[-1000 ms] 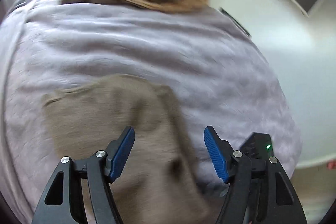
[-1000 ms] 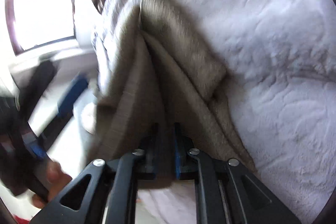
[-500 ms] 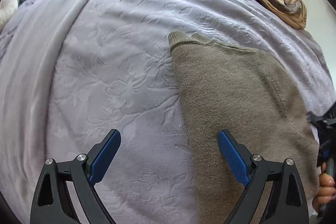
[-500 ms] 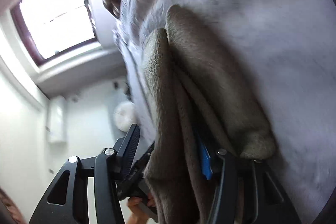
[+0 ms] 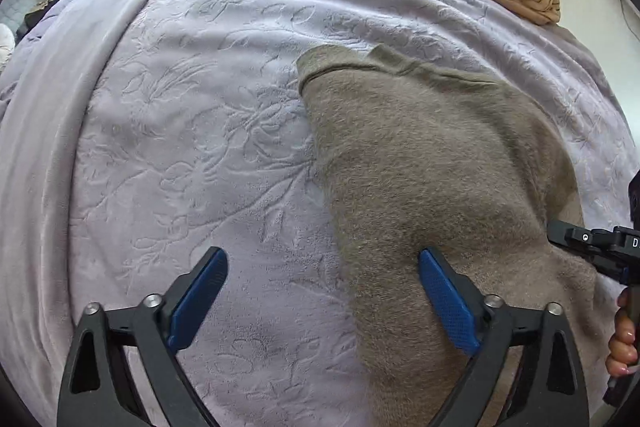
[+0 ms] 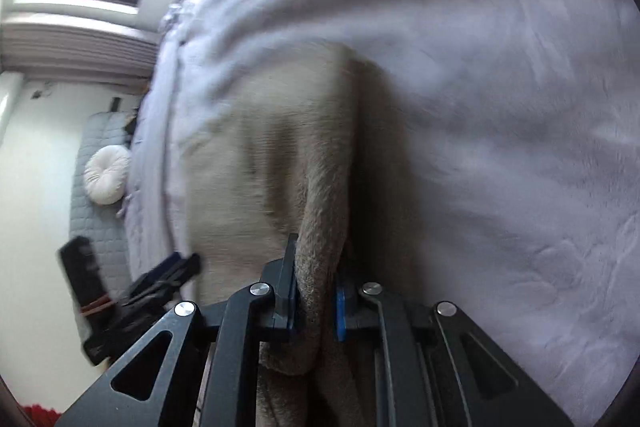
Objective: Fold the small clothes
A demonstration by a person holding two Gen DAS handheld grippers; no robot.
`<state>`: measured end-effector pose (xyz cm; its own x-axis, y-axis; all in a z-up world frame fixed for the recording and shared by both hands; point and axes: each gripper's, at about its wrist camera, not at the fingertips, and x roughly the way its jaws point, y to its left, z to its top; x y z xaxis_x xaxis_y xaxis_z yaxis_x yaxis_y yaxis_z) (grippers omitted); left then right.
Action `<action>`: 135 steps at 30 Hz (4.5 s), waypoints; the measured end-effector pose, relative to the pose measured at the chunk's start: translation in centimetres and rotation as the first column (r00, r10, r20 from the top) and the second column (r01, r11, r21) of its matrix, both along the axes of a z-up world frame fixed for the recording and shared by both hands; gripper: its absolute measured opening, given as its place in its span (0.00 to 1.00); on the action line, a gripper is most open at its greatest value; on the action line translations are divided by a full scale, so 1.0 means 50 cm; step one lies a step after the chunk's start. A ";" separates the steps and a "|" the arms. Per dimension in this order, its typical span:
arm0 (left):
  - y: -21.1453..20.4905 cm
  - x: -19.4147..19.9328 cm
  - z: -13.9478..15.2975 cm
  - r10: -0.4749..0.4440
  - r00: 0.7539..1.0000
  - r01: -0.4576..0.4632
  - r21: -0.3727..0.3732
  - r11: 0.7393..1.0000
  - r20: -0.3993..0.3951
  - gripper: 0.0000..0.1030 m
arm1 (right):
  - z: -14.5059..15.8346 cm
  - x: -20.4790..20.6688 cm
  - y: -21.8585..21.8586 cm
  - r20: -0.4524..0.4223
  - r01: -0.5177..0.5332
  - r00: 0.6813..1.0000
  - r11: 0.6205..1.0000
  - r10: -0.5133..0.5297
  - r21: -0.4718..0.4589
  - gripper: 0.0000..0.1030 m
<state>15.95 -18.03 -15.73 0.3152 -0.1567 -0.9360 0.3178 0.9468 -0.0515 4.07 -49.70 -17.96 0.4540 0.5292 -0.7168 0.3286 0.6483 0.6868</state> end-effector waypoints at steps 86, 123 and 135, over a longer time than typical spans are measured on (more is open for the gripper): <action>0.003 -0.220 0.050 0.038 0.978 -0.004 0.162 0.987 -0.207 0.96 | 0.092 -0.157 -0.009 -0.207 -0.014 0.978 0.982 -0.026 -0.190 0.37; 0.021 -0.114 0.031 0.120 0.970 -0.112 0.049 0.992 -0.211 0.99 | 0.105 -0.080 -0.030 -0.131 -0.141 0.985 0.954 0.109 -0.263 0.55; 0.024 -0.011 0.009 0.140 0.968 -0.148 -0.022 0.989 -0.208 0.99 | 0.082 -0.031 -0.053 -0.104 -0.170 0.983 0.963 0.152 -0.207 0.57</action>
<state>15.41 -16.81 -15.27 0.1389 -0.1591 -0.9774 0.1576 0.9780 -0.1368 2.50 -52.35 -13.87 0.3071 0.4201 -0.8539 0.2595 0.8263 0.4999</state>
